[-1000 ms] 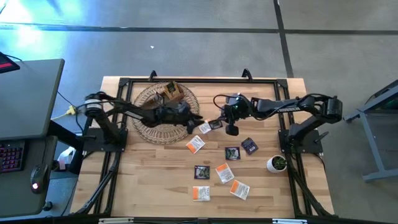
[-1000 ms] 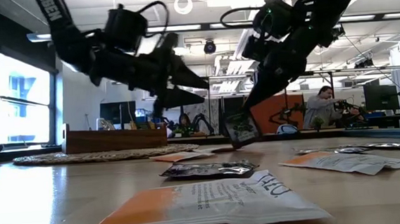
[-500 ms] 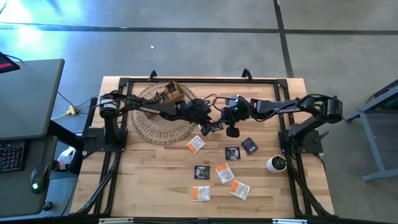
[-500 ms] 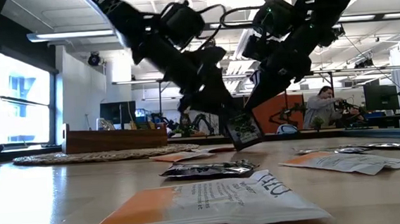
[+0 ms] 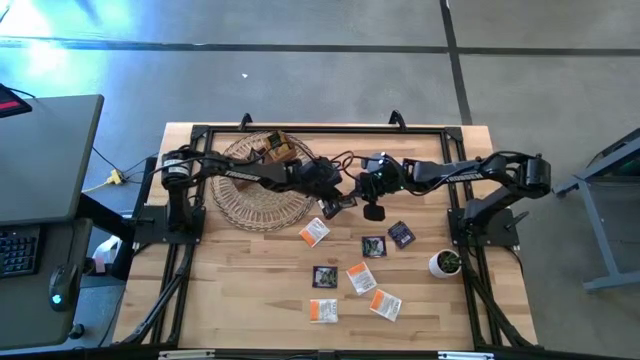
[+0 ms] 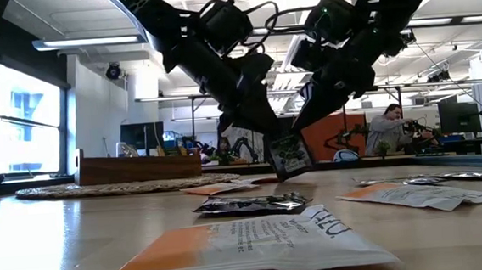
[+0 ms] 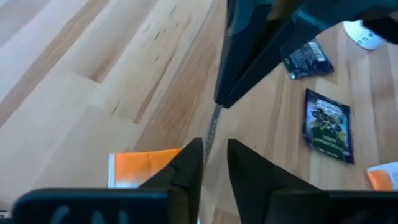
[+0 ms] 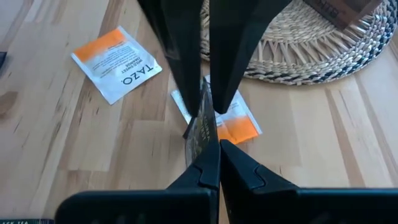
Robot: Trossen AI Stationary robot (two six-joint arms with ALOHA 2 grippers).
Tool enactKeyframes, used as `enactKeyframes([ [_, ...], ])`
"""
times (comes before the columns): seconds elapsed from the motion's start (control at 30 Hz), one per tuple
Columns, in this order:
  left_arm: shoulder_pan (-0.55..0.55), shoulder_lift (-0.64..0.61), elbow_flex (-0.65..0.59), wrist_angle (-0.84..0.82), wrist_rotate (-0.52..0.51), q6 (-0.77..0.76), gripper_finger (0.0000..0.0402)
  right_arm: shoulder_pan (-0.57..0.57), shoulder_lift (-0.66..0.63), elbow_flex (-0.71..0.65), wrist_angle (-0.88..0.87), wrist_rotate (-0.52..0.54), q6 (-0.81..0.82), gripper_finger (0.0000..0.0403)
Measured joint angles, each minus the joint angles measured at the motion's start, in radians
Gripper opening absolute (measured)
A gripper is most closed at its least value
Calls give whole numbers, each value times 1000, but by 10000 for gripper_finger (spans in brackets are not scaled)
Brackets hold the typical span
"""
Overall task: Pick & Place Tea
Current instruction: Put the purple tea bag into the middle section of the wooden organizer
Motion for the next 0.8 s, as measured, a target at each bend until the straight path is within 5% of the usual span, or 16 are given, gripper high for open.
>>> enactKeyframes([
  [0.63, 0, 0, 0, 32, 8, 187, 54, 2, 0, 0, -6, -1, 0, 0],
  [0.8, 0, 0, 0, 30, 38, 185, 83, 2, 0, 0, -6, 0, 0, 0],
])
